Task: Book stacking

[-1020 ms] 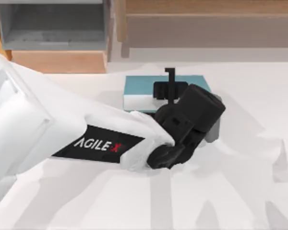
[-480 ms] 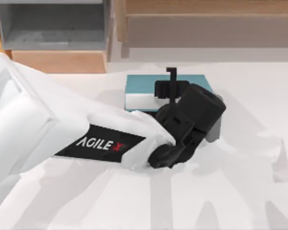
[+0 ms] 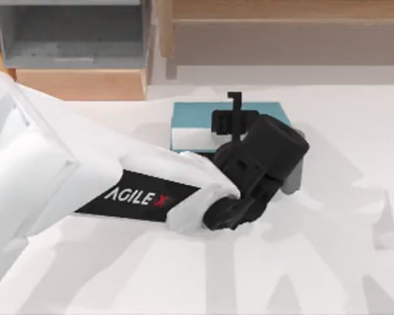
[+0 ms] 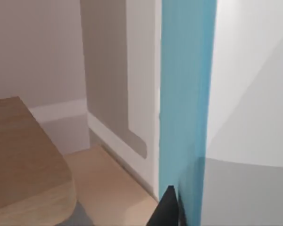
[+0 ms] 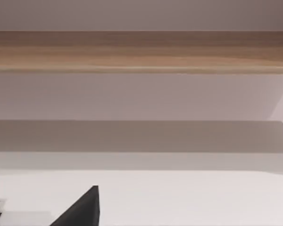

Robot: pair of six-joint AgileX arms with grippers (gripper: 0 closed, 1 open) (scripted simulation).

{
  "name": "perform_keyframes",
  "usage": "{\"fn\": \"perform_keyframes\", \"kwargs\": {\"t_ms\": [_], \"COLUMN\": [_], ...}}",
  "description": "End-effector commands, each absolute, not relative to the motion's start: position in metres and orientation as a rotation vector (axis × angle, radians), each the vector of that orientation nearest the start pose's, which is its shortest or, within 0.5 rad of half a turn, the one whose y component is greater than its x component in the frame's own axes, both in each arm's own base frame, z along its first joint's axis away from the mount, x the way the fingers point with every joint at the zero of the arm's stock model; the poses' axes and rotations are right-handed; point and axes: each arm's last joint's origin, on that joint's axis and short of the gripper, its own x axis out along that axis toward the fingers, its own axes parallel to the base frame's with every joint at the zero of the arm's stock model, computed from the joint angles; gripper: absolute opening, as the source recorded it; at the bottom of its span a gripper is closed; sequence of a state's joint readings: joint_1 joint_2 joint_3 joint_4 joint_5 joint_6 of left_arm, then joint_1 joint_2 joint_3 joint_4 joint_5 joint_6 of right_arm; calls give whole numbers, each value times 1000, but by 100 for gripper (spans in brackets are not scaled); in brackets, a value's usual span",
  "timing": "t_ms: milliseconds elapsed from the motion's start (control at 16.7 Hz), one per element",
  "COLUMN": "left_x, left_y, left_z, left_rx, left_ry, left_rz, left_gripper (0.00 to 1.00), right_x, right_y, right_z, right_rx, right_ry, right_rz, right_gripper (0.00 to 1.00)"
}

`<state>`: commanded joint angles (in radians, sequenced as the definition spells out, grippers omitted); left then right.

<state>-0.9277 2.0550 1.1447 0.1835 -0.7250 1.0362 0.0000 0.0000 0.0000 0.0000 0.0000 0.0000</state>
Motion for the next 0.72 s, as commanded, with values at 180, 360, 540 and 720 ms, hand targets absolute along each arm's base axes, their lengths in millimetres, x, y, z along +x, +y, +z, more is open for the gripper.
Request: {"fn": "perform_keyframes", "kwargs": {"t_ms": [180, 360, 540, 720], "left_x": [267, 267, 267, 267], "left_y": [-317, -317, -317, -317], "left_z": [116, 116, 116, 116], "left_rx": [1537, 1537, 1537, 1537], "left_ry": [381, 381, 381, 381], "left_rz": [-440, -440, -440, -440], "left_gripper": [75, 98, 100, 100], "right_x": [106, 106, 106, 106], "right_y": [-1, -1, -1, -1], "right_z": [160, 160, 160, 160], "right_rx": [0, 0, 0, 0], "right_ry": [0, 0, 0, 0], "right_rz": [0, 0, 0, 0], "right_gripper": [100, 100, 100, 100]}}
